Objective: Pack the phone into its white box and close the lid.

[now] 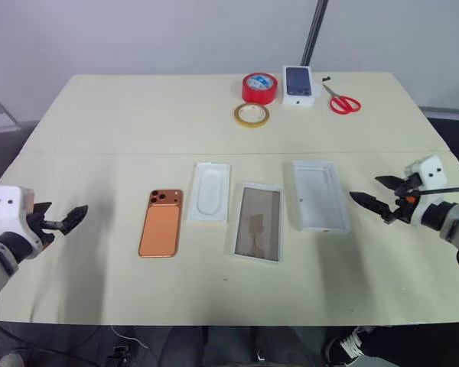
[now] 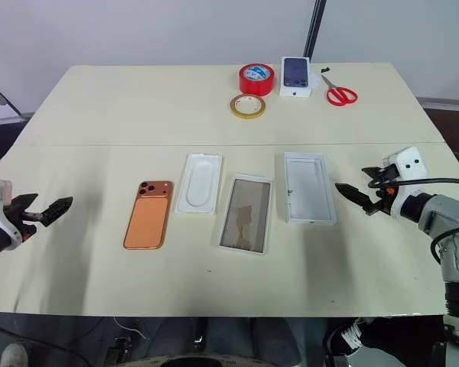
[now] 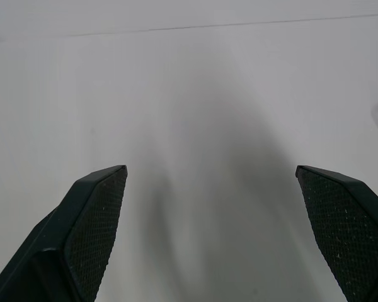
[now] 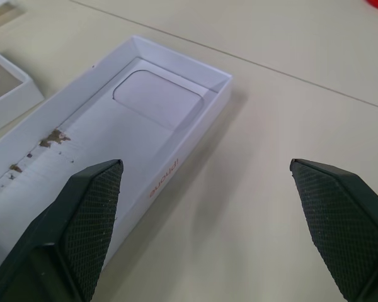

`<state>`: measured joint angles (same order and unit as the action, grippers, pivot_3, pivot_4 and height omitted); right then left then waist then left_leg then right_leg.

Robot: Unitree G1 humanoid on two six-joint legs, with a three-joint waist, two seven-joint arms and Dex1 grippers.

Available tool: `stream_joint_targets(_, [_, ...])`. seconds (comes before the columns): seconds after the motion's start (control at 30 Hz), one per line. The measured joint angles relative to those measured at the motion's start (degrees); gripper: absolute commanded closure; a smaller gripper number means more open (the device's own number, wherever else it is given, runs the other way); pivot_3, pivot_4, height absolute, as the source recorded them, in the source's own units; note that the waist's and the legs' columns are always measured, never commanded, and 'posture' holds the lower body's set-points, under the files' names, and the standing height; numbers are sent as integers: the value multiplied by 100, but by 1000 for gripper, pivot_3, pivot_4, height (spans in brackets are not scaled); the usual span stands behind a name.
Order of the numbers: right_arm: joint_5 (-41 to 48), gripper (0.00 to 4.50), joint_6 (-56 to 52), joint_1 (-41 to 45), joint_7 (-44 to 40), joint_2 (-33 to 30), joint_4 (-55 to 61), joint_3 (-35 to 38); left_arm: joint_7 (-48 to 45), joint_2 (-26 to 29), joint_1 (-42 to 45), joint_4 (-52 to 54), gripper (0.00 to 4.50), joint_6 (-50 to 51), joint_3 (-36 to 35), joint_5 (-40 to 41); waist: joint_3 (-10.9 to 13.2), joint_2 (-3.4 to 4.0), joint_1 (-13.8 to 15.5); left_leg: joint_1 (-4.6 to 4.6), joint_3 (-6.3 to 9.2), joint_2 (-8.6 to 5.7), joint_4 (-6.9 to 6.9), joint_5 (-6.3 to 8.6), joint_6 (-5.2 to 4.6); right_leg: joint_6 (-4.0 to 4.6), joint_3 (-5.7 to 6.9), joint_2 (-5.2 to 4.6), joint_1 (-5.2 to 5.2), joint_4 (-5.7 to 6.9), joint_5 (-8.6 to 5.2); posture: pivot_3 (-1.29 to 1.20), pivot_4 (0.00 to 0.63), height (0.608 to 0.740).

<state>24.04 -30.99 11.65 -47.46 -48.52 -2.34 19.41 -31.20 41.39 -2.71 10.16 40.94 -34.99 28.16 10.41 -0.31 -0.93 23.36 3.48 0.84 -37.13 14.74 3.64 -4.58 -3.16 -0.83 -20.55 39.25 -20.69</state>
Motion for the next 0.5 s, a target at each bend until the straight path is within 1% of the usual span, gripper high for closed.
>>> stream_joint_targets(0.27, [63, 66, -74, 20, 84, 17, 242, 0, 46, -53, 217, 8, 0, 19, 251, 8, 0, 0, -2, 0, 0, 0, 0, 0, 0, 0, 0, 1, -1, 1, 0, 0, 150, 740])
stream_joint_targets(0.37, [116, 66, -118, 20, 122, 35, 403, 0, 99, -117, 315, 170, 0, 88, 317, 39, 0, 0, -1, 0, 0, 0, 0, 0, 0, 0, 0, 0, 0, 1, 0, 0, 150, 740])
stream_joint_targets(0.5, [172, 66, -176, 74, 179, 192, 600, -131, 251, -496, 471, 648, 0, 433, 817, 252, -1, 0, 11, 1, 1, 0, -4, 0, 0, -1, 1, 0, 3, 1, 0, 0, 150, 740])
